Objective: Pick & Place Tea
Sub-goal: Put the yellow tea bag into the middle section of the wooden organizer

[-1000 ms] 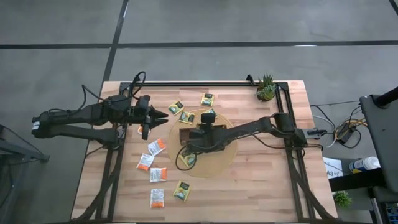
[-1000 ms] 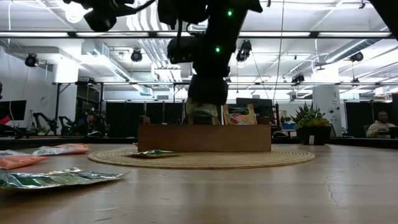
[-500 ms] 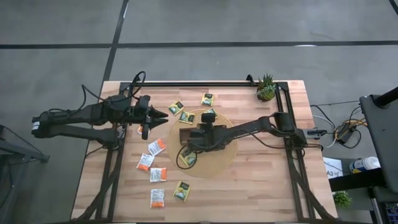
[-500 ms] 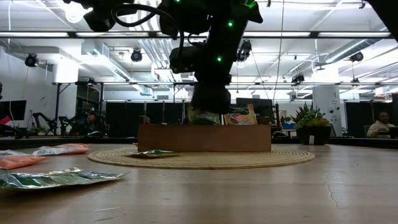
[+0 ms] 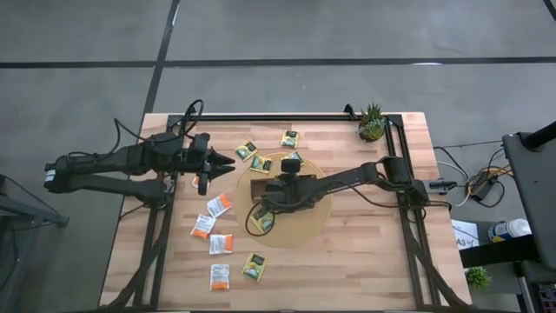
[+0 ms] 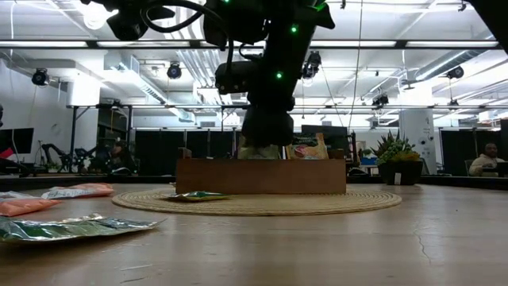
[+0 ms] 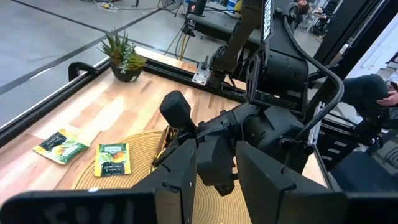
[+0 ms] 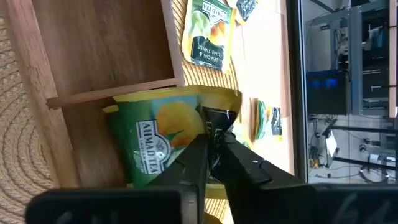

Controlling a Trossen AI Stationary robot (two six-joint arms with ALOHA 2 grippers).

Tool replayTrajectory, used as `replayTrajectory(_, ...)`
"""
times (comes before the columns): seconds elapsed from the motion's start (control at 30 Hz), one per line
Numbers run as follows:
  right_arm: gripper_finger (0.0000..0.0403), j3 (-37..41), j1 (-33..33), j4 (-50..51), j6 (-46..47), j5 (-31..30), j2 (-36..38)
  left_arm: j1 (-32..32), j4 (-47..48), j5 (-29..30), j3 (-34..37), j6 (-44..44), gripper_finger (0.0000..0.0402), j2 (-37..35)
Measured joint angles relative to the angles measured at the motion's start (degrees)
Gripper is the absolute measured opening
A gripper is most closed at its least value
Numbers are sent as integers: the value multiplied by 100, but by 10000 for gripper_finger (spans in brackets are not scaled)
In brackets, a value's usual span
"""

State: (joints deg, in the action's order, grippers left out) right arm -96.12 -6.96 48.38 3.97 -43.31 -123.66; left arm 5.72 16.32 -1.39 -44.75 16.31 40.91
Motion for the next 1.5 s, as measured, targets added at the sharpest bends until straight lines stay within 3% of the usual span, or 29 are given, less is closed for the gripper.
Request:
replayTrajectory(0.27, 99, 0, 2, -22, -72, 8, -2, 0, 1, 0, 0, 18, 108, -2)
replayTrajectory(0.63, 133, -2, 2, 260, -122, 33, 269, 0, 2, -2, -1, 8, 108, -2)
replayTrajectory(0.93, 159, -9, 266, 184, 127, 1457, 1180, 0, -5, -2, -1, 2, 108, -2)
replayTrajectory(1.1, 179, -9, 688, 190, 604, 2660, 1748, 0, -15, -2, 0, -5, 108, 0)
replayTrajectory(1.33, 213, -11, 1353, 178, 628, 2918, 2154, -2, -15, 0, 0, -10, 108, 0)
replayTrajectory(1.5, 235, -11, 1852, 184, 393, 3713, 2129, -2, -13, 150, -2, -14, 108, 0)
